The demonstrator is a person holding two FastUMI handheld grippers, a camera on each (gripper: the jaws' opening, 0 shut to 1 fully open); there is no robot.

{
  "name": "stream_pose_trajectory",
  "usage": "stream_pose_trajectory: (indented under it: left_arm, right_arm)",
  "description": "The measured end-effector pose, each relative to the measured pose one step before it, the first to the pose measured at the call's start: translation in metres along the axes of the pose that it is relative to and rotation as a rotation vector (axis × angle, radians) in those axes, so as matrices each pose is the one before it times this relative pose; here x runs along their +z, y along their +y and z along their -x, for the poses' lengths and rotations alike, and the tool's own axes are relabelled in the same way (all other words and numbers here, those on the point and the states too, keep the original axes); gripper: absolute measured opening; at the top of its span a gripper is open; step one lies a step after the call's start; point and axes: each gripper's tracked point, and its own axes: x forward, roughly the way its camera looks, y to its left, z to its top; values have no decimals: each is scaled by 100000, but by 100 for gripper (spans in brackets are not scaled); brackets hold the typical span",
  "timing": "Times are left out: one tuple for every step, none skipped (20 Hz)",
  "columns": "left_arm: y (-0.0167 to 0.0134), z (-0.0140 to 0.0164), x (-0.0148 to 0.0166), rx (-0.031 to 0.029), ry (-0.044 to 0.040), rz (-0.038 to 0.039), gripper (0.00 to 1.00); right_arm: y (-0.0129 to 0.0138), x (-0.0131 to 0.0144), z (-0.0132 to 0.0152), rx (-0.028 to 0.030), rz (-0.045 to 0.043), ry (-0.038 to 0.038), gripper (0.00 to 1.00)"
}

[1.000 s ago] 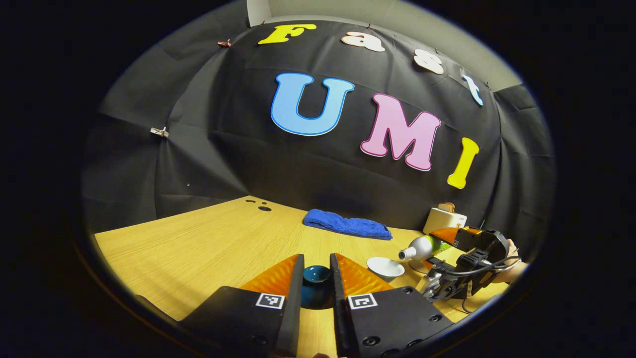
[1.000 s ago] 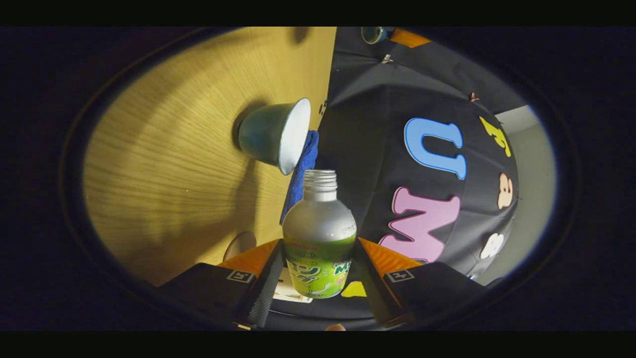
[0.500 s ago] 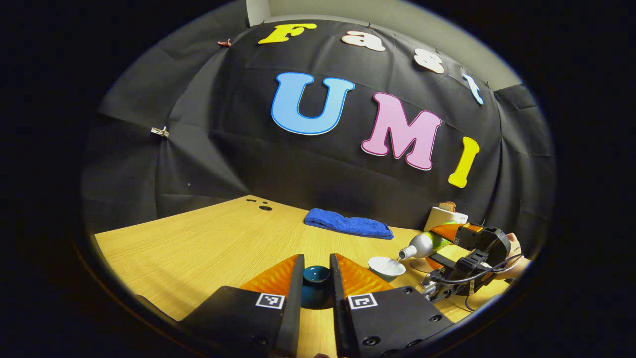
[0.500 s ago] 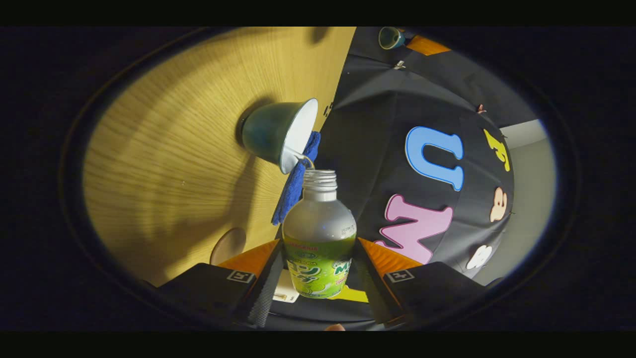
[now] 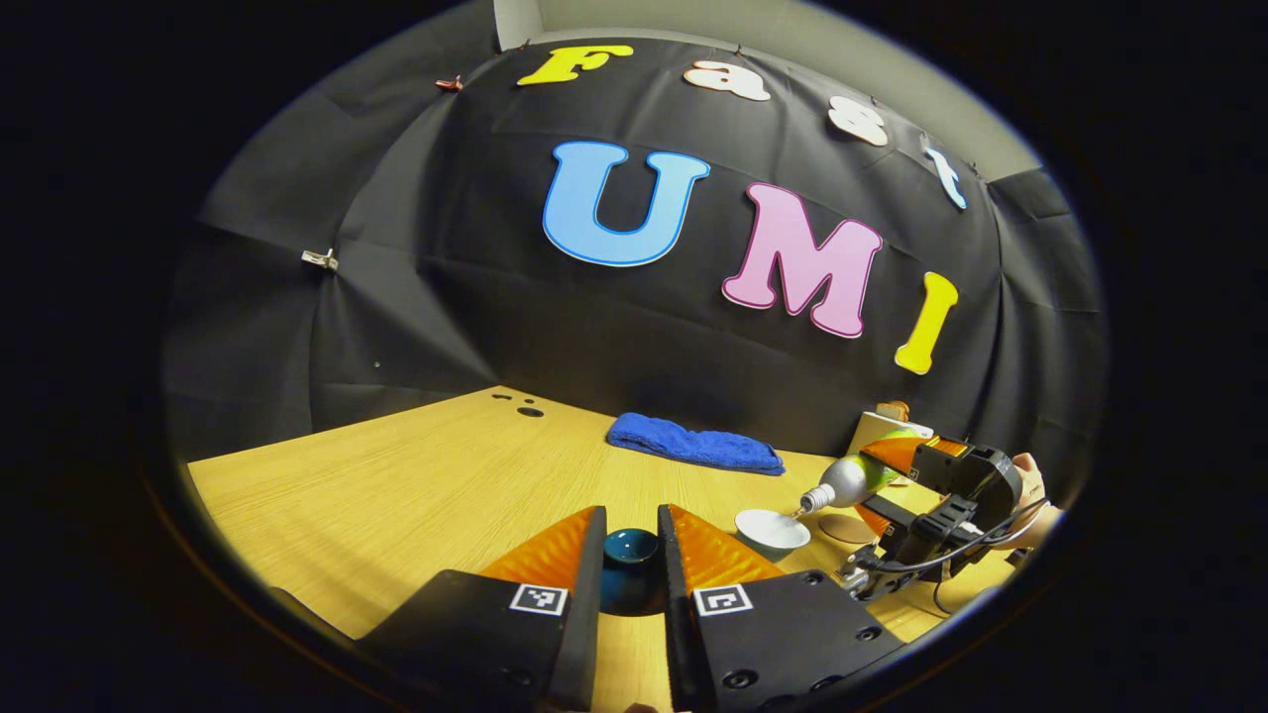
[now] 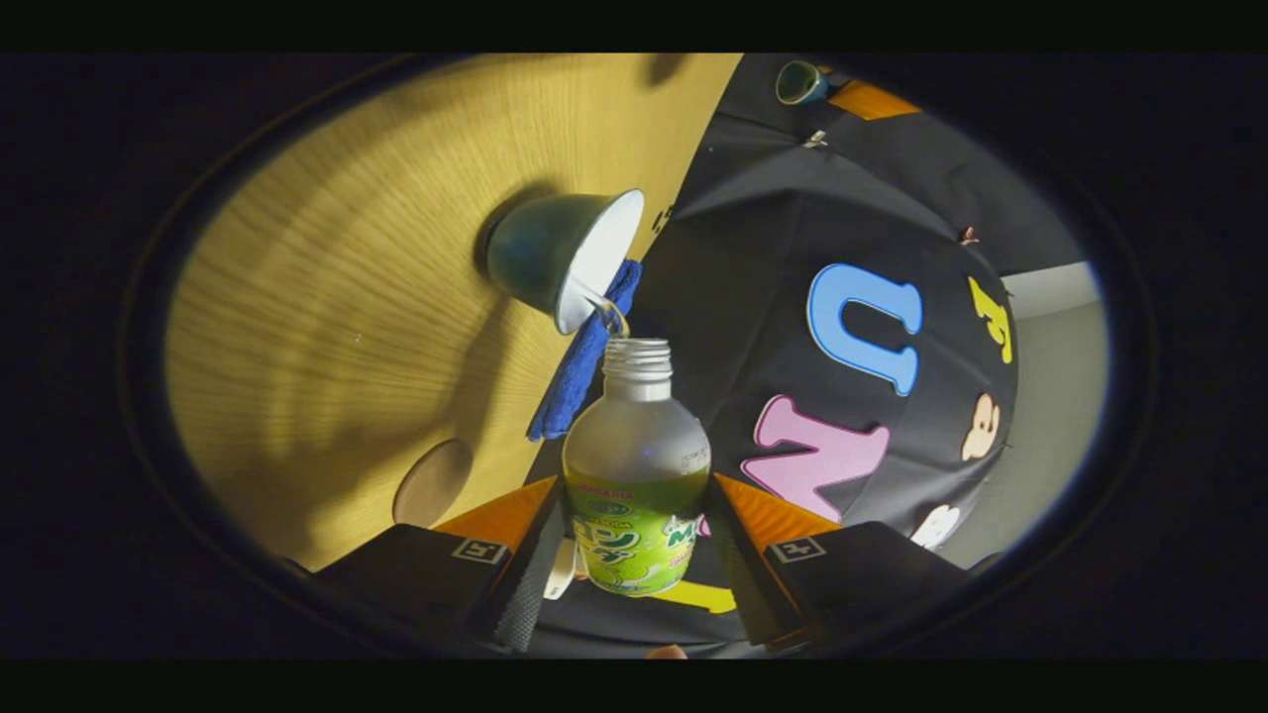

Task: Open the teacup lid with one hand, grasp the water bottle and pour water into the teacup with the other hand; after pouring, place the water bottle on the coaster and then close the teacup lid.

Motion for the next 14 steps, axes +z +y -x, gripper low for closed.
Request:
stream_pose_trajectory:
  left_arm:
    - [70, -32, -41, 192, -15, -110, 32]
    - [17, -3, 24, 17, -7, 33, 32]
    - [5, -7, -47, 39, 67, 43, 32]
    - [33, 39, -36, 86, 143, 2, 32]
    - [31, -54, -93, -42, 131, 60, 32]
    - [-38, 27, 22, -26, 91, 54, 32]
    - [-10, -24, -36, 29, -19, -31, 32]
    - [-13, 28, 72, -55, -56, -110, 32]
    - [34, 12, 47, 76, -67, -94, 32]
    - [9, -8, 69, -16, -70, -38, 32]
    - [18, 8, -65, 87, 13, -38, 32]
    - [-22, 35, 43, 0, -6, -63, 32]
    - [-6, -21, -75, 57, 26, -61, 32]
    - [57, 1, 79, -8, -10, -9, 32]
  right_arm:
    - [-35, 75, 13, -141, 529, -127, 80]
    - [9, -27, 89, 145, 691, -110, 80]
    - [-2, 93, -50, 300, 439, -157, 80]
    - [-108, 64, -12, 66, 503, -200, 80]
    - [-80, 216, 10, -269, 1098, -452, 80]
    - [-377, -107, 9, -904, 1687, -278, 80]
    - [-305, -51, -10, -761, 1798, -156, 80]
    - [-366, -79, -239, -599, 1281, -138, 80]
    - [-174, -64, -111, -328, 732, -52, 80]
    - [-169, 60, -64, -285, 614, -127, 80]
    - [-187, -58, 32, -519, 778, -27, 80]
    - [-201, 86, 31, -544, 960, -187, 83]
    - [-187, 71, 3, -575, 1175, -226, 83]
    - [-205, -44, -95, -637, 1224, -162, 80]
